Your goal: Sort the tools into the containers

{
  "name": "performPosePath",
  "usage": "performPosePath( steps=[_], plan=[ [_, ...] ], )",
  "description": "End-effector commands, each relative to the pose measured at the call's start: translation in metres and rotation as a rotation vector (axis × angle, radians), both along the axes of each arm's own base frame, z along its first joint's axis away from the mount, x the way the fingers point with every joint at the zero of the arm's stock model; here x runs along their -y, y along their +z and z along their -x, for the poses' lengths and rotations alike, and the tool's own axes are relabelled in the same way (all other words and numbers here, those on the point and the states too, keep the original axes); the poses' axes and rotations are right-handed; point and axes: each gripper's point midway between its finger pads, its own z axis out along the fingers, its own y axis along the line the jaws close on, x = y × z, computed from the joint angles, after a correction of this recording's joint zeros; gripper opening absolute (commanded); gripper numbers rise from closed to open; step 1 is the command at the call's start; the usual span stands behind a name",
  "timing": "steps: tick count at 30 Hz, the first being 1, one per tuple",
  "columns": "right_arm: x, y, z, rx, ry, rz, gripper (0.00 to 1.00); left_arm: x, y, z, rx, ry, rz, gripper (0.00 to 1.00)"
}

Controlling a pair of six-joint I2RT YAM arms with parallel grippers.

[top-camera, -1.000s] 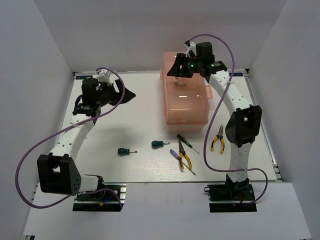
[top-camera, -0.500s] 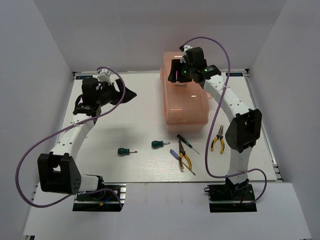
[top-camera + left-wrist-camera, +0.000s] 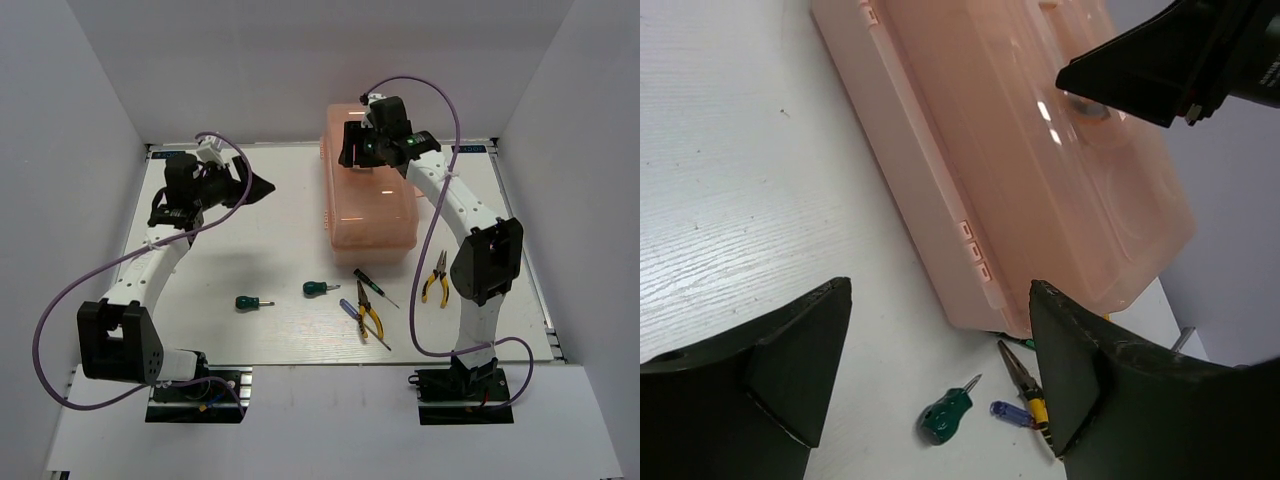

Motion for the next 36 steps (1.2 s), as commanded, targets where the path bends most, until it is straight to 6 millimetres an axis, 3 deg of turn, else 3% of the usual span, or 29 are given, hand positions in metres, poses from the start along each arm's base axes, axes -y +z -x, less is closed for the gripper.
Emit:
performPosePath(
  steps=[1, 5, 7, 8, 10, 13, 20, 21, 24, 25, 28, 30, 32, 33, 34, 36],
  plan=[
    [-0.006, -0.009, 0.002, -0.083, 0.003, -0.070, 0.64, 0.007, 0.039, -0.004, 0.101, -0.034, 0.032, 0.82],
    [-0.024, -0.013, 0.009, -0.167, 0.069, -0.199, 0.63, 0.013, 0.064, -0.009, 0.166, -0.070, 0.063, 0.82],
    [-0.034, -0.008, 0.014, -0.202, 0.118, -0.274, 0.63, 0.023, 0.087, -0.008, 0.222, -0.115, 0.100, 0.82],
    [-0.037, -0.004, 0.015, -0.204, 0.140, -0.298, 0.63, 0.025, 0.088, -0.009, 0.222, -0.126, 0.114, 0.82],
    [-0.042, 0.005, 0.015, -0.202, 0.171, -0.347, 0.61, 0.031, 0.106, -0.011, 0.259, -0.160, 0.164, 0.82],
    [-0.044, 0.020, 0.012, -0.187, 0.189, -0.401, 0.61, 0.040, 0.112, -0.018, 0.260, -0.190, 0.206, 0.82],
    [-0.041, 0.052, 0.009, -0.139, 0.229, -0.470, 0.60, 0.075, 0.108, -0.031, 0.253, -0.279, 0.254, 0.82],
    [-0.041, 0.056, 0.010, -0.140, 0.231, -0.481, 0.60, 0.077, 0.097, -0.040, 0.224, -0.275, 0.260, 0.82],
    [-0.037, 0.058, 0.007, -0.136, 0.230, -0.491, 0.60, 0.093, 0.095, -0.047, 0.220, -0.312, 0.276, 0.82],
    [-0.037, 0.060, 0.008, -0.138, 0.229, -0.494, 0.59, 0.101, 0.084, -0.053, 0.194, -0.323, 0.276, 0.82],
    [-0.034, 0.061, 0.007, -0.139, 0.229, -0.509, 0.59, 0.118, 0.095, -0.059, 0.219, -0.363, 0.296, 0.82],
    [-0.033, 0.061, 0.009, -0.152, 0.238, -0.520, 0.59, 0.127, 0.082, -0.070, 0.186, -0.369, 0.302, 0.82],
    [-0.031, 0.062, 0.009, -0.153, 0.244, -0.525, 0.59, 0.136, 0.088, -0.076, 0.204, -0.384, 0.305, 0.82],
    [-0.031, 0.061, 0.009, -0.154, 0.243, -0.524, 0.59, 0.142, 0.074, -0.081, 0.158, -0.387, 0.307, 0.82],
    [-0.031, 0.062, 0.009, -0.153, 0.247, -0.525, 0.59, 0.148, 0.081, -0.084, 0.172, -0.399, 0.310, 0.82],
    [-0.031, 0.060, 0.010, -0.159, 0.250, -0.525, 0.59, 0.155, 0.074, -0.089, 0.139, -0.403, 0.307, 0.82]
  ],
)
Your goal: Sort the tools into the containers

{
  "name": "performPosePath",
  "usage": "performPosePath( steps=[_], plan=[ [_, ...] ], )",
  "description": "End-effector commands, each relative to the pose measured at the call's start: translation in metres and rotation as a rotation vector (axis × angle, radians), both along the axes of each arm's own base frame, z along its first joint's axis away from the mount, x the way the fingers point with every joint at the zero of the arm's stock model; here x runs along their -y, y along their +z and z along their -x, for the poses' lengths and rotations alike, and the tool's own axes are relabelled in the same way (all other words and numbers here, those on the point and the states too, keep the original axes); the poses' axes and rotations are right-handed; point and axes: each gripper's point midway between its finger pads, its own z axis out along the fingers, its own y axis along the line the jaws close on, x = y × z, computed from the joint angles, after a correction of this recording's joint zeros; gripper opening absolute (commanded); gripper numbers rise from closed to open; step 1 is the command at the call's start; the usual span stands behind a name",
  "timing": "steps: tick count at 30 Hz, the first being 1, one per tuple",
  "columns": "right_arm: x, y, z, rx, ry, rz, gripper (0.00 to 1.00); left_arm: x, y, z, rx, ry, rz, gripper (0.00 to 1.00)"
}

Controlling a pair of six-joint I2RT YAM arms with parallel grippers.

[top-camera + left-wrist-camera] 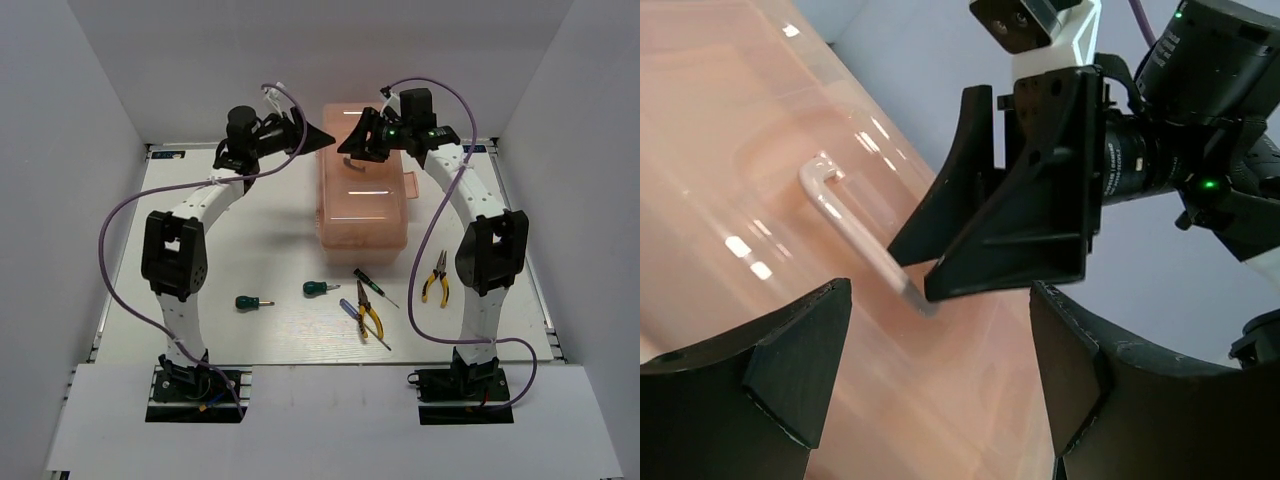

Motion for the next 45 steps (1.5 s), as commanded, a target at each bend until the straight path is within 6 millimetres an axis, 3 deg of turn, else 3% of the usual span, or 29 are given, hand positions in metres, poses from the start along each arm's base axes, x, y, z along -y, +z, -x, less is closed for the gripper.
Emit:
performPosePath(
  steps=[1, 9, 17, 18, 20, 24, 28, 32, 36, 38, 41, 42, 43, 44, 45],
  plan=[
    [-0.012, 0.036, 0.007, 0.070, 0.071, -0.085, 0.59, 0.013, 0.022, -0.004, 0.028, -0.035, 0.015, 0.82],
    [-0.010, 0.031, 0.006, 0.057, 0.072, -0.087, 0.59, 0.031, -0.010, -0.033, -0.067, -0.019, -0.022, 0.82],
    [-0.013, 0.028, 0.007, 0.046, 0.092, -0.102, 0.59, 0.057, -0.033, -0.031, -0.160, -0.069, -0.048, 0.82],
    [-0.013, 0.028, 0.008, 0.043, 0.093, -0.107, 0.59, 0.059, -0.026, -0.033, -0.139, -0.080, -0.041, 0.82],
    [-0.011, 0.026, 0.007, 0.040, 0.092, -0.109, 0.59, 0.060, -0.037, -0.034, -0.182, -0.079, -0.048, 0.83],
    [-0.007, 0.029, 0.009, 0.045, 0.107, -0.129, 0.59, 0.066, -0.030, -0.028, -0.181, -0.107, -0.039, 0.83],
    [-0.005, 0.029, 0.010, 0.044, 0.123, -0.151, 0.59, 0.071, -0.037, -0.024, -0.209, -0.127, -0.034, 0.83],
    [0.004, 0.040, 0.010, 0.108, 0.132, -0.140, 0.69, 0.072, -0.043, -0.023, -0.228, -0.136, -0.034, 0.83],
    [0.031, 0.069, 0.016, 0.208, 0.094, -0.094, 0.70, 0.077, -0.046, -0.019, -0.247, -0.144, -0.041, 0.83],
    [0.050, 0.067, 0.019, 0.262, 0.080, -0.004, 0.70, 0.076, -0.051, -0.017, -0.266, -0.144, -0.054, 0.83],
    [0.099, 0.074, 0.019, 0.361, -0.061, 0.161, 0.66, 0.073, -0.065, -0.018, -0.304, -0.119, -0.095, 0.83],
    [0.110, 0.088, 0.026, 0.455, -0.067, 0.213, 0.64, 0.071, -0.065, -0.019, -0.307, -0.108, -0.108, 0.83],
    [0.133, 0.057, 0.023, 0.405, -0.125, 0.280, 0.64, 0.074, -0.068, -0.016, -0.315, -0.104, -0.129, 0.82],
    [0.149, 0.072, 0.028, 0.458, -0.193, 0.331, 0.63, 0.071, -0.075, -0.017, -0.334, -0.080, -0.166, 0.82],
    [0.166, 0.053, 0.028, 0.445, -0.208, 0.395, 0.61, 0.069, -0.075, -0.017, -0.337, -0.071, -0.178, 0.82]
  ],
)
